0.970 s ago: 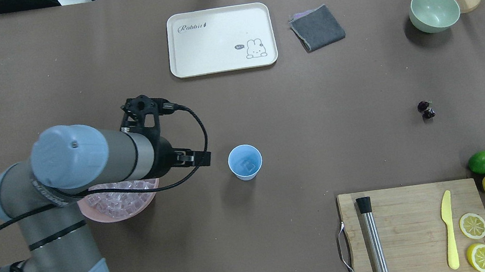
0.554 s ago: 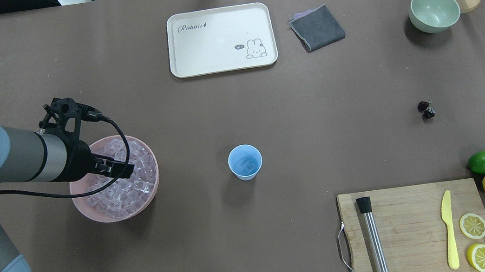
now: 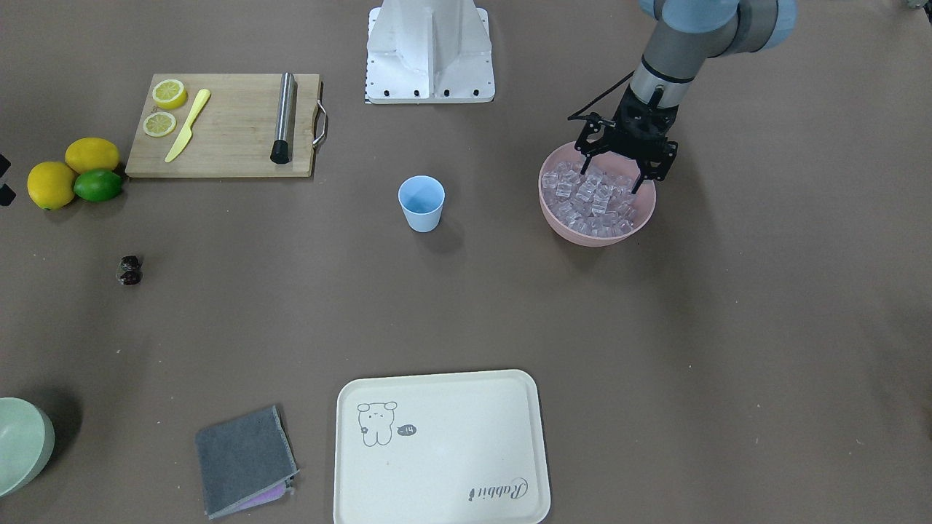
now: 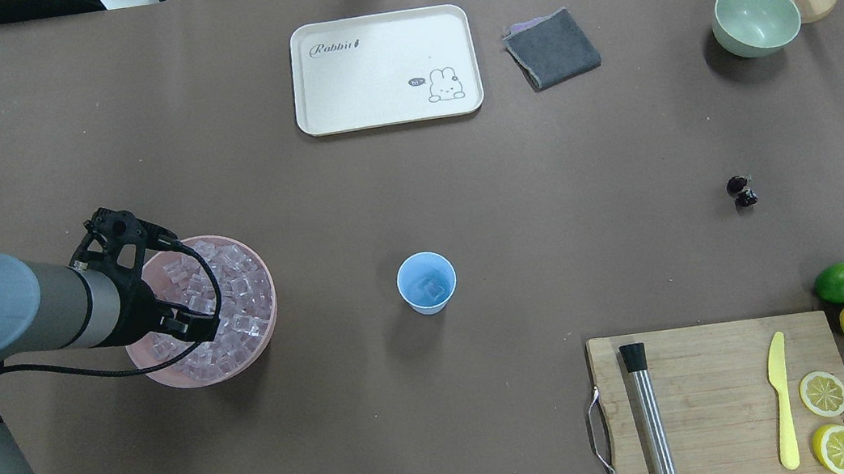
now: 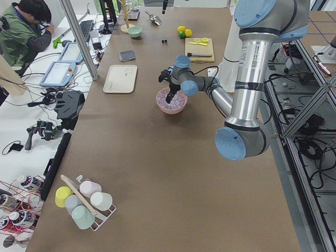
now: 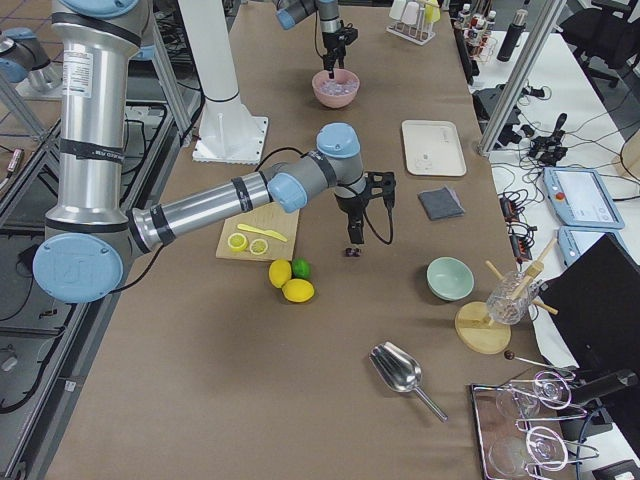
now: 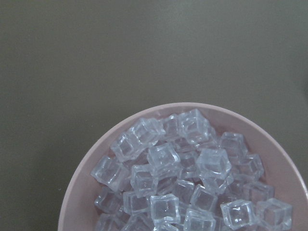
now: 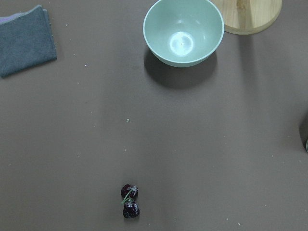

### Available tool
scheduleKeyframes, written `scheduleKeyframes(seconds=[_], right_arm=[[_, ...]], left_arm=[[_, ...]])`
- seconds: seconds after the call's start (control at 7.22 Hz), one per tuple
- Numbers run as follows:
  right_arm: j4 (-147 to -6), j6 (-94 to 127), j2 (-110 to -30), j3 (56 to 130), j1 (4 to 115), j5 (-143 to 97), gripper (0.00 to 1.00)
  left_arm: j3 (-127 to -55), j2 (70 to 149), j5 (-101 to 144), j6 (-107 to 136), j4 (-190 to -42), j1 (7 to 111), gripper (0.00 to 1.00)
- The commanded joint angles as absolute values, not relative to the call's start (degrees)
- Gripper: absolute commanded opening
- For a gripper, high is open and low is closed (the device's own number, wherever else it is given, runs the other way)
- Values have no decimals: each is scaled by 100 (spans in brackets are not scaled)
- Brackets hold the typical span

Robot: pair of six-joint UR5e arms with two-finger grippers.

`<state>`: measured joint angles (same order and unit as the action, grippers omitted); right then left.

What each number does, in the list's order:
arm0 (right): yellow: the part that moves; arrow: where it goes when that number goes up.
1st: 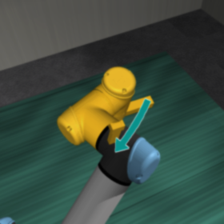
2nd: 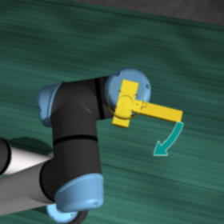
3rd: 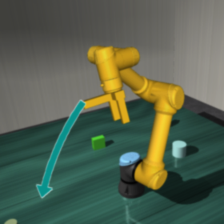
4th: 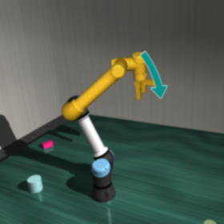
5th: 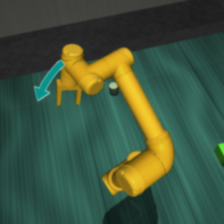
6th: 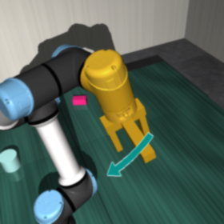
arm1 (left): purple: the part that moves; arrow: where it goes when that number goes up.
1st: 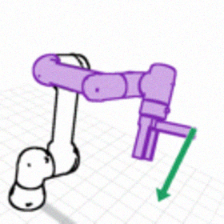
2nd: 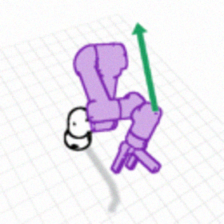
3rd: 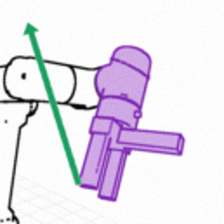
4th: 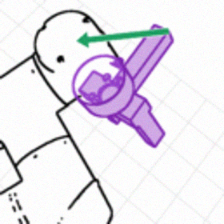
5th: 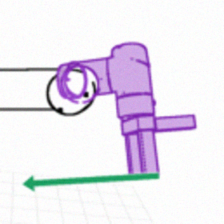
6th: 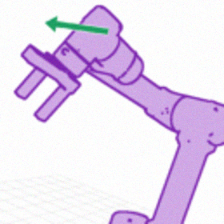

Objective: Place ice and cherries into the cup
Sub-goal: 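Return the left gripper to the ice bowl and grasp another cube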

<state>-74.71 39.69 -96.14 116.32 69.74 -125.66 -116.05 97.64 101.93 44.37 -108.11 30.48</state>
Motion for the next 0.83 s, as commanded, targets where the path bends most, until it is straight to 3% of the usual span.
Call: scheduleKeyframes(seconds=[0.0,0.42,0.55,0.69], right_arm=[[-7471,3955,-9606,11584,6961,-12560,100],[-7462,3955,-9606,11584,6961,-12560,100],[-7462,3955,-9606,11584,6961,-12560,100],[-7462,3946,-9606,11584,6961,-12560,100]], left_arm=[[-11357,9800,9984,4456,-10941,2839,95],[-11206,9809,9984,4430,-10969,2821,93],[-11206,9800,9993,4438,-10969,2821,80],[-11206,9800,9993,4438,-10969,2821,51]])
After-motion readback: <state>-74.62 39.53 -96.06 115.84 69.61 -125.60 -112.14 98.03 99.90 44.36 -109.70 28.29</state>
